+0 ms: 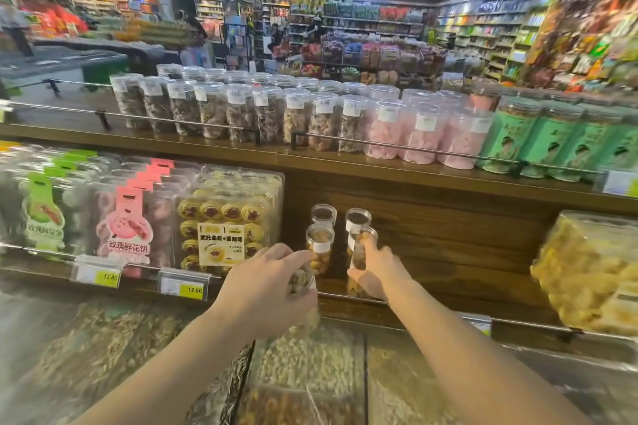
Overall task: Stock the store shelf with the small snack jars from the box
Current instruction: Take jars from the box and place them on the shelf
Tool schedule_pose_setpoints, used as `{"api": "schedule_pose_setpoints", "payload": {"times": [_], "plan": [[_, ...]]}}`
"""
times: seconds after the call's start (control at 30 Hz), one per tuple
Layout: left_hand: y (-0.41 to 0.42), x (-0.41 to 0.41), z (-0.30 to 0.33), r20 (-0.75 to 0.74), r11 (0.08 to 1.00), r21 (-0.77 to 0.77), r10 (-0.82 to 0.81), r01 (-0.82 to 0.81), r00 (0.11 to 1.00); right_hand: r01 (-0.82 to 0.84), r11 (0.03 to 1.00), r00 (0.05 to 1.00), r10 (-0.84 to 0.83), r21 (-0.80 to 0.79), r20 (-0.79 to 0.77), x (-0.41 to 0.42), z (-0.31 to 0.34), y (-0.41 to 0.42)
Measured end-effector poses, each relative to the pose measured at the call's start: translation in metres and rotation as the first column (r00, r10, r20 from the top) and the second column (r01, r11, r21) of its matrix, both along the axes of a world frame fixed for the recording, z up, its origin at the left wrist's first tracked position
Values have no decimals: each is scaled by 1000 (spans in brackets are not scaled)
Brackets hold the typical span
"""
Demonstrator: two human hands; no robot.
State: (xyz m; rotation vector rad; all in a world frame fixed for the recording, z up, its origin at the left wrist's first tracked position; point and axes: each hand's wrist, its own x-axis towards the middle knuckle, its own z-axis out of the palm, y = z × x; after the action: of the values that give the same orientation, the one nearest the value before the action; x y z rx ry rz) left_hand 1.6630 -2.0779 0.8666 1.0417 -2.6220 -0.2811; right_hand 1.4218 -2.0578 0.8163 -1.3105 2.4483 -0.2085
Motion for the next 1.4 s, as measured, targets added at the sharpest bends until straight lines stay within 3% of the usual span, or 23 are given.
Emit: {"api": "schedule_pose_setpoints", "payload": {"times": [0.3, 0.73, 1.2, 1.4], "plan": [[-26, -28, -6, 65, 1000, -4, 9, -9, 998, -103, 992, 962, 81, -72, -261, -4, 26, 11], [-81, -90, -25, 193, 999, 39, -17, 10, 981, -86, 982, 963, 40, -165, -266, -17, 50, 35], [-91, -91, -62, 170, 989, 145, 11, -36, 985, -37, 993, 970, 8, -115, -243, -7, 31, 45], [-79, -72, -40, 170, 998, 63, -5, -6, 985, -48, 991, 969, 16, -123, -245, 1, 35, 55]]}}
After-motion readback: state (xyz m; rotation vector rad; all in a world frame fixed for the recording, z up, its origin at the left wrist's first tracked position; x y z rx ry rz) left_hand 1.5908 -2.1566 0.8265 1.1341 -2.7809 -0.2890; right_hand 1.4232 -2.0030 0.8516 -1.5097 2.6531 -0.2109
